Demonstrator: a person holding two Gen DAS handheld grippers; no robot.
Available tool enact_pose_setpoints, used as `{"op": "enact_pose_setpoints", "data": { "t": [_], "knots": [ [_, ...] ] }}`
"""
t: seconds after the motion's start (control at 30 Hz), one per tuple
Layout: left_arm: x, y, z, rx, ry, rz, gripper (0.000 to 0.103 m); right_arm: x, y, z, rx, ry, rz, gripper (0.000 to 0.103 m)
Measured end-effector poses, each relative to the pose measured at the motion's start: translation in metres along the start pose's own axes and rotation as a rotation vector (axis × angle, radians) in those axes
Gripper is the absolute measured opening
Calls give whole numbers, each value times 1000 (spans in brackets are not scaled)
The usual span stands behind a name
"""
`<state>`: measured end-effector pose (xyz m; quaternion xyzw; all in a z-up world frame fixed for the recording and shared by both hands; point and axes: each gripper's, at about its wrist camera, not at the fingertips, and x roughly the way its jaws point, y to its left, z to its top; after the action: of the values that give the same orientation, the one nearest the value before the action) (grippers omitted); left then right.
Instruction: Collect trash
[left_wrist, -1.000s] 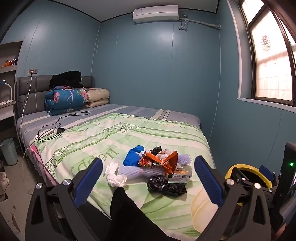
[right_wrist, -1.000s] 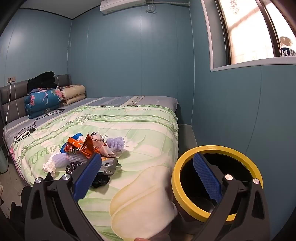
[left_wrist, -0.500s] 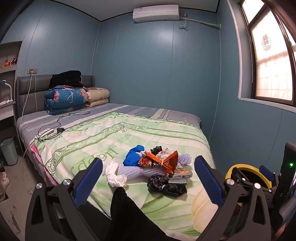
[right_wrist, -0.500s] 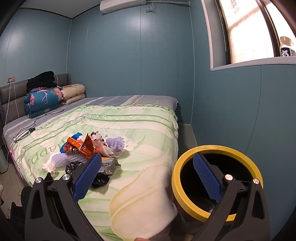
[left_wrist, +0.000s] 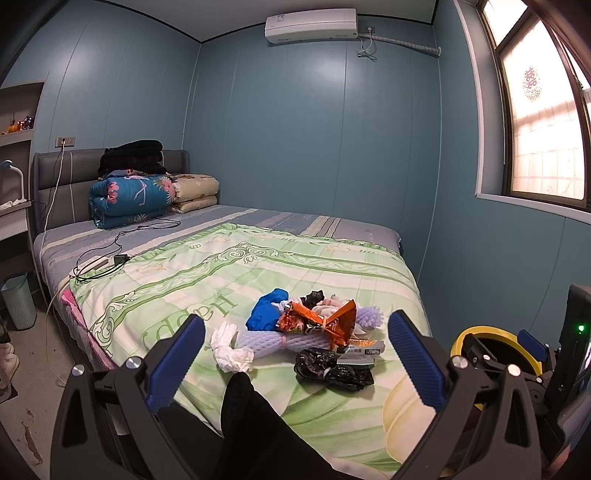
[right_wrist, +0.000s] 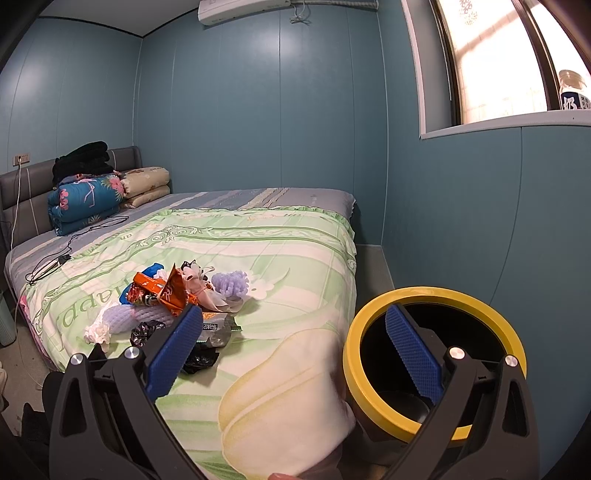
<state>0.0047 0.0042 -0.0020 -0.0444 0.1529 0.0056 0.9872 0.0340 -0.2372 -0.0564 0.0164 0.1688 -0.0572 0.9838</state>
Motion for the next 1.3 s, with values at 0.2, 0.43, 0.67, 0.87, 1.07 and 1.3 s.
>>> {"op": "enact_pose_setpoints", "data": {
  "t": [0.2,0.43,0.67,0.87,1.07,1.3],
  "knots": [
    [0,0,0,0,-1,0,96,0,0,0,1,0,0,95],
    [0,0,0,1,-2,0,96,1,0,-2,3,1,0,95],
    [-1,-1,0,0,1,-1,96,1,0,-3,2,2,-1,95],
    [-2,-1,0,1,-1,-1,96,1,0,-4,3,3,-1,95],
    [-3,0,0,2,0,-3,96,1,0,-3,3,4,-1,95],
    [-3,-1,-1,2,1,-2,96,2,0,-5,3,7,-1,95]
  ]
}}
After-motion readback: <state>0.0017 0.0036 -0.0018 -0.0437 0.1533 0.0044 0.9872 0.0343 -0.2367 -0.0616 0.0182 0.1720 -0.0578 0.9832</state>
